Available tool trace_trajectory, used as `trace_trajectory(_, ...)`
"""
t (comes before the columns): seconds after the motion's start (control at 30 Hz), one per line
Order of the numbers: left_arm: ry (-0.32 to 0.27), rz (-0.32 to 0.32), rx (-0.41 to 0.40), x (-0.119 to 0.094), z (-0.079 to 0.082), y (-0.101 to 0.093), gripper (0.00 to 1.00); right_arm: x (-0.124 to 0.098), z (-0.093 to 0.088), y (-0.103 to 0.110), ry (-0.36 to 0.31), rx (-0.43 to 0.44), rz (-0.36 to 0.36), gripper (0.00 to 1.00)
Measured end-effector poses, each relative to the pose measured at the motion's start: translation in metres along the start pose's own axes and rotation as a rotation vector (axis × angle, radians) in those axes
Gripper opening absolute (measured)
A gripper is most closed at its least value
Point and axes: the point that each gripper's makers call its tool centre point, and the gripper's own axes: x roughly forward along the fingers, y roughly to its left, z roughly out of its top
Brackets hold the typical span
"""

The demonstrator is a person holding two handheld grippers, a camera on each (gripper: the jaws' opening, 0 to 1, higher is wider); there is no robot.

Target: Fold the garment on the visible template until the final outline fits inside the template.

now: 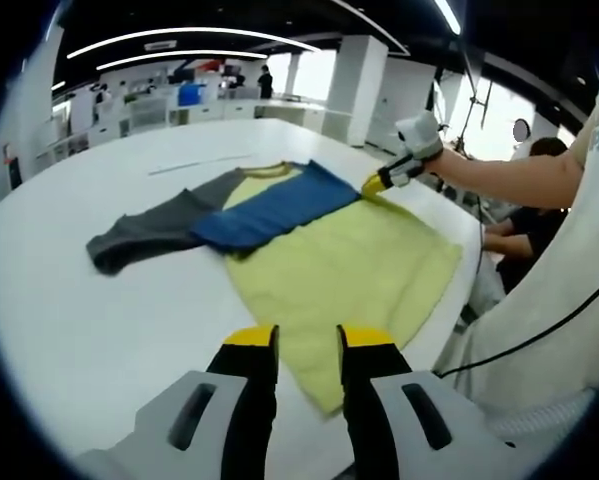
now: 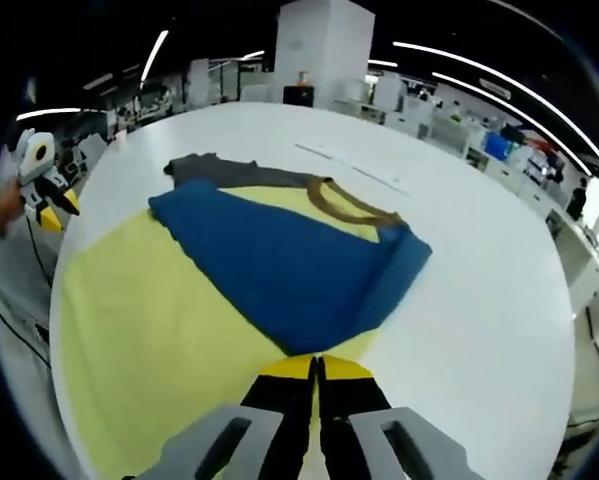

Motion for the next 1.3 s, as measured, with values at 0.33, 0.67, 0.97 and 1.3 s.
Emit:
trace_trajectory(0.33,0.009,-0.009,0.004,0.005,0.002,-0.001,0.21,0.007,-0.005,0.003,0.043,-0.064,0.004,0.04)
trace_trajectory(0.67,0.013,-0.006,0.001,0.006,0.001,0.0,0.2,0.0,0.0,-0.007,0.0,-0.023,-0.012,0.0)
trace_trajectory(0.97,0.014,-0.008,0.004,0.008,0.002,0.001,0.2,-0.006,0.002,-0.016,-0.072,0.109,-0.013,0.0)
trace_trajectory(1.3,0.021,0.009,0.014,0.012,0.002,0.01,0.2,-0.012,0.001,-0.022,-0.108,0.176,-0.025,0.0)
